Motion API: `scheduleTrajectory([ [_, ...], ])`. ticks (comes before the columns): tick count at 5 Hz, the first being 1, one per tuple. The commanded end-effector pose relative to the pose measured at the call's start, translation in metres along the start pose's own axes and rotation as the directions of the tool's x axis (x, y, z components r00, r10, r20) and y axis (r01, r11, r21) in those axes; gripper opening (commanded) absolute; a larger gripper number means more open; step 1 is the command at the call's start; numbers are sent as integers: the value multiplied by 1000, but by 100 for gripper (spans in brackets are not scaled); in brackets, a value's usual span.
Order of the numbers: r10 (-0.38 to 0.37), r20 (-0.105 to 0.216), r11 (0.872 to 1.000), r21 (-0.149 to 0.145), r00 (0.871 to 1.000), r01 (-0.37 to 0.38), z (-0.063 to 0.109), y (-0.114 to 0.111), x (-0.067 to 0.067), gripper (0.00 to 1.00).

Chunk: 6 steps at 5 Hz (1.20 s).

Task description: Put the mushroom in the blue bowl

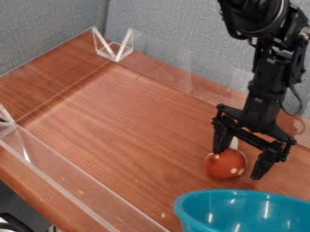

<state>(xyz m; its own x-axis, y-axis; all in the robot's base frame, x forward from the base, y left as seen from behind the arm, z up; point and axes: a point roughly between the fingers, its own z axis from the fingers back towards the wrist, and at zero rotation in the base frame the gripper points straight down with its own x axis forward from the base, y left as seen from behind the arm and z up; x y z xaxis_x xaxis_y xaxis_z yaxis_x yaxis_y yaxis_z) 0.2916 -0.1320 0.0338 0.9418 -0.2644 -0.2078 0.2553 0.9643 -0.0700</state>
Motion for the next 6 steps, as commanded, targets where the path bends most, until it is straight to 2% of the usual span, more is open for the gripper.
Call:
scheduleTrajectory([
  [1, -18, 18, 1000, 4, 1000, 18, -1, -8, 6, 0],
  [2, 0, 17, 1000, -1, 1000, 0, -5, -7, 8, 100],
  [6, 76, 13, 997, 4, 997, -76, -15, 1, 13, 100],
])
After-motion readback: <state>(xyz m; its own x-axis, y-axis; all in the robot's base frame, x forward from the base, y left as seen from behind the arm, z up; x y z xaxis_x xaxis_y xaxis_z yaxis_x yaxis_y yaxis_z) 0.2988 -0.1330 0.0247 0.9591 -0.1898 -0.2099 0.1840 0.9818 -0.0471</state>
